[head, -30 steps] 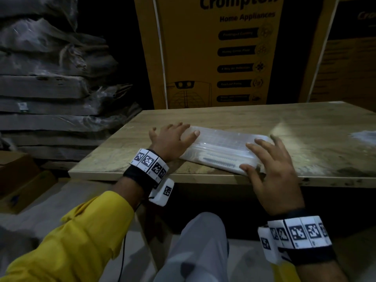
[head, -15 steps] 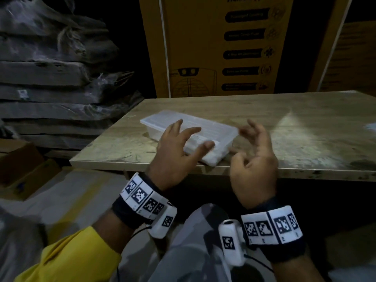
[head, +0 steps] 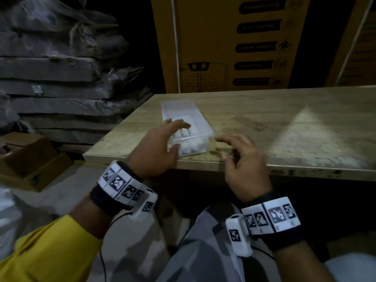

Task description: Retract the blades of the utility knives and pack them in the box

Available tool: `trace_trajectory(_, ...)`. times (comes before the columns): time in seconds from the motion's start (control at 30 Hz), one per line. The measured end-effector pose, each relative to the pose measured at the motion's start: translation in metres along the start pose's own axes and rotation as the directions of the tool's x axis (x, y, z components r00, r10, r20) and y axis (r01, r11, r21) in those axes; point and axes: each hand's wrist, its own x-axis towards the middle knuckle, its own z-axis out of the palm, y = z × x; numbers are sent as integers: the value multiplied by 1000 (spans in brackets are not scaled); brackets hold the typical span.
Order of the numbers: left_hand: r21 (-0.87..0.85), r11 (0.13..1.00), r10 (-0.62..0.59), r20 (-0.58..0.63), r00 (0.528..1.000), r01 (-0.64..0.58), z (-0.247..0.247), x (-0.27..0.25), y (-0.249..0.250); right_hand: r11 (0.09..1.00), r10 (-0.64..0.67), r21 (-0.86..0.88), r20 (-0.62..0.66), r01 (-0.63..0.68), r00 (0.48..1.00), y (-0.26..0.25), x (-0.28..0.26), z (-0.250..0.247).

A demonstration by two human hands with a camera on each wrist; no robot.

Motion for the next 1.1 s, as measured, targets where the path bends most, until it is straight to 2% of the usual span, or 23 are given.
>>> trace_trajectory(0.13,102,995,2,-4,1000,-1,-18,-8,-24,997,7,-83,75,0,997,-1,-7,16)
trace_trajectory(0.27,184,983,-26,4,1000,25,-31,-6,-34,996,1,-86,46,3,999,-4,-6,18)
trace_trajectory(0.37,312,946,-87,-30,996,92,-43,-6,-43,997,-6,-81,36,9,999,-3,-6,18)
trace_trajectory(0.43,386,918,-83,-43,996,93,-44,-7,-46,997,-3,-76,21,4,1000,-1,-6,19)
trace_trajectory(0.6,305,952,-1,-15,1000,6,-35,-5,-41,998,15,-65,10,-14,1000,0,-5,21)
trace_trajectory(0.73,184,982,-38,-34,999,44,-32,2,-51,999,25,-36,2,-24,1000,0,-6,19)
trace_trajectory(0.93,318,944,-80,-37,996,88,-30,7,-53,1000,25,7,1,-25,1000,2,-8,12)
trace_trajectory(1.1,242,970,-17,-75,997,34,-34,2,-13,1000,12,2,-37,-12,999,-8,-10,-10)
